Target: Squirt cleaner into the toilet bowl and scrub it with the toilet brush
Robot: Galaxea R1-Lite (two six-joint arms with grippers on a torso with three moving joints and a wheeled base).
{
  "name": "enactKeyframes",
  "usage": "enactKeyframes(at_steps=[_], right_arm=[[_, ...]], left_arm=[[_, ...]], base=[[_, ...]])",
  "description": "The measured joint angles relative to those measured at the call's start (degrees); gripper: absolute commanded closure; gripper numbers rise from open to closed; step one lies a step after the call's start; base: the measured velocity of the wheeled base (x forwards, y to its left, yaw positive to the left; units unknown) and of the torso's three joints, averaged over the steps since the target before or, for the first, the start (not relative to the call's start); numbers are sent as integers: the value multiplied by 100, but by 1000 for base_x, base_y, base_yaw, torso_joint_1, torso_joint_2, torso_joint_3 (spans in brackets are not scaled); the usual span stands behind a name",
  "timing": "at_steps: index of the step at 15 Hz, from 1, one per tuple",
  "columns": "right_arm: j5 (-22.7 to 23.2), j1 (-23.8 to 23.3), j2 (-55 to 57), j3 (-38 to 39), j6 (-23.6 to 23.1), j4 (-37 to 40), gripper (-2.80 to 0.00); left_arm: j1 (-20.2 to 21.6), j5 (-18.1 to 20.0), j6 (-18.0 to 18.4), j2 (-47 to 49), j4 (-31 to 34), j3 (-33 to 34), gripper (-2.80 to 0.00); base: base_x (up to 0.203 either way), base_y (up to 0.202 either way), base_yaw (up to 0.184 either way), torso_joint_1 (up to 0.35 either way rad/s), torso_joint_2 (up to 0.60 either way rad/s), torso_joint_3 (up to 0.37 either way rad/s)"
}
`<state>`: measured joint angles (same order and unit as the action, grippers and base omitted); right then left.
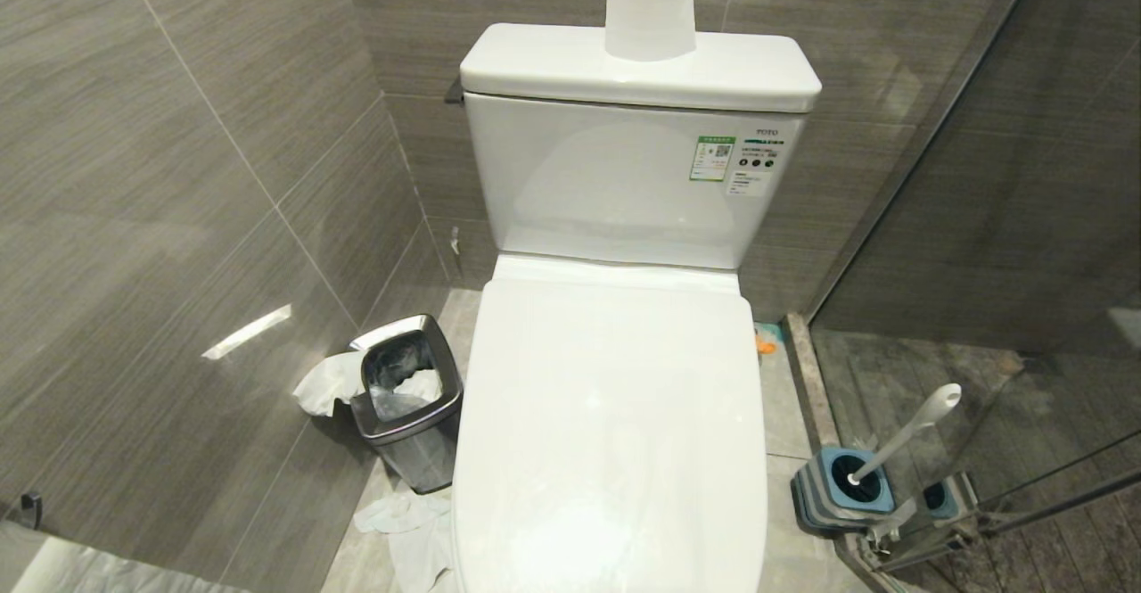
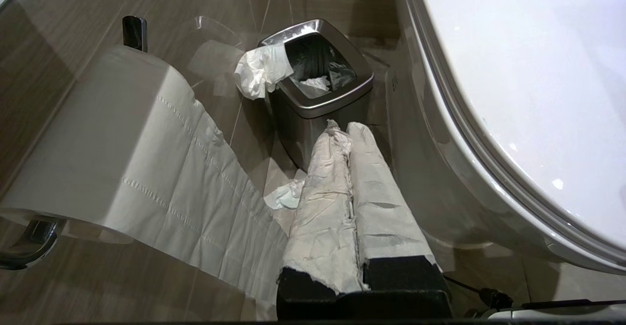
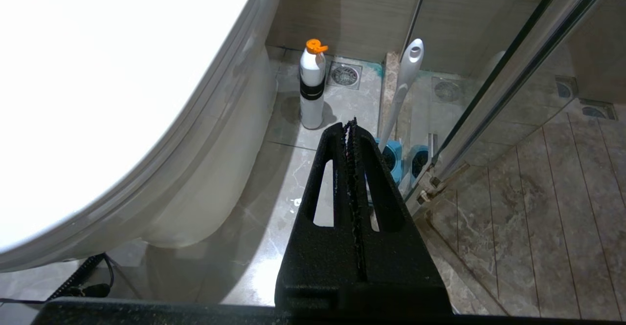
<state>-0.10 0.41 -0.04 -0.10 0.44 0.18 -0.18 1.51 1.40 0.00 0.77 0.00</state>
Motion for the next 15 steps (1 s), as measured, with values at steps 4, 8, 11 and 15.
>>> enactKeyframes(at_steps=[4,8,11,15], right_arm=[[-1,0,2,0,-2,-2,0],[0,0,1,0,2,0,0],[0,0,-1,0,-2,-2,0],[0,0,-1,0,0,0,0]], left_arm=[[0,-3,-2,0,0,0,0],[0,0,-1,0,1,0,0],[0,-3,1,0,1,0,0],[0,-2,-2,0,0,0,0]], base=[[0,0,0,0,0,0],[0,0,0,0,0,0],[0,0,0,0,0,0],[0,0,0,0,0,0]])
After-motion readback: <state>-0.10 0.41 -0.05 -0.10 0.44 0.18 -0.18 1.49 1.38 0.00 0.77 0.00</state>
